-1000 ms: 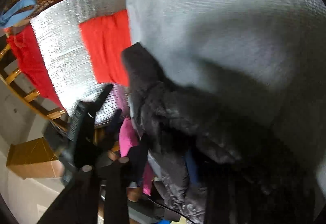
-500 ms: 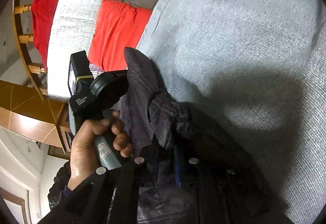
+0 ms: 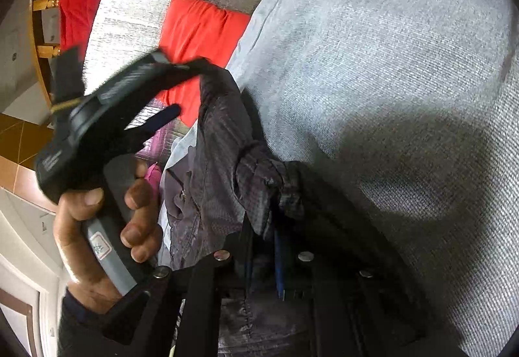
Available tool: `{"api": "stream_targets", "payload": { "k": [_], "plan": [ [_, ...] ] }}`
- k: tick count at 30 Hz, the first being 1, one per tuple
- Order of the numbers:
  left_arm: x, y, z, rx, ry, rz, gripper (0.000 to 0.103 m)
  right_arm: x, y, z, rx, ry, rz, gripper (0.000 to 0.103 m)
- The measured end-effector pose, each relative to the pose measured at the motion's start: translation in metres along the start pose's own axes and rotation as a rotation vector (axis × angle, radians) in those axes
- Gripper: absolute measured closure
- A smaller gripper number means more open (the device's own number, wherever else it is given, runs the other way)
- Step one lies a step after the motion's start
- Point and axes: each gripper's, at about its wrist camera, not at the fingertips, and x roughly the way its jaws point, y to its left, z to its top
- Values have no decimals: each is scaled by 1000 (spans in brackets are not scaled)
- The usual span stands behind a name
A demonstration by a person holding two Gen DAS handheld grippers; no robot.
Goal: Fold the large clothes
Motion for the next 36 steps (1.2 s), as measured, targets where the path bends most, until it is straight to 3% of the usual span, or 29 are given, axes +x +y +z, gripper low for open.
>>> {"api": "stream_targets", "payload": {
  "k": [3,5,9,10,11,12,13,14,18,24,26,29,32,34,36],
  "plan": [
    [-7,2,0,-26,-37,18,37,-1,0,0,-6,4,5,94],
    [-12,-1,-2,-7,-64,67,29,-1,0,0,-13,4,9,94],
    [-12,-5,-1,-1,-58,80,26,-2,1,-1,-23,-1,7,94],
    [-12,-3,0,-21,-63,80,30,-2,0,-1,-23,0,9,94],
    [-9,-1,0,-41,-59,70,45,-2,0,-1,-24,1,9,94],
    [-1,1,1,-48,-7,24,97,-2,0,-1,-25,0,9,94],
    [8,3,0,-66,42,6,94,-2,0,-1,-26,0,11,94],
    [9,3,0,-66,42,17,95,-2,0,-1,-26,0,15,94],
    [15,18,-2,-124,27,-2,95,-6,1,-1,-27,-5,18,94],
    [26,21,-6,-173,-44,-25,95,-18,8,-6,-63,-69,-52,94],
    [29,19,-10,-174,-102,-51,93,-20,11,-10,-87,-75,-77,94],
    [18,18,-14,-163,-149,-17,81,-18,9,-11,-91,-55,-91,95],
    [-16,26,-14,-180,-209,3,48,-21,5,-10,-65,-54,-45,91],
    [-47,36,-21,-181,-277,54,32,-24,2,-10,-41,-48,-13,88],
    [-72,43,-36,-159,-318,102,31,-32,0,-9,-14,-28,14,82]
  ]
}}
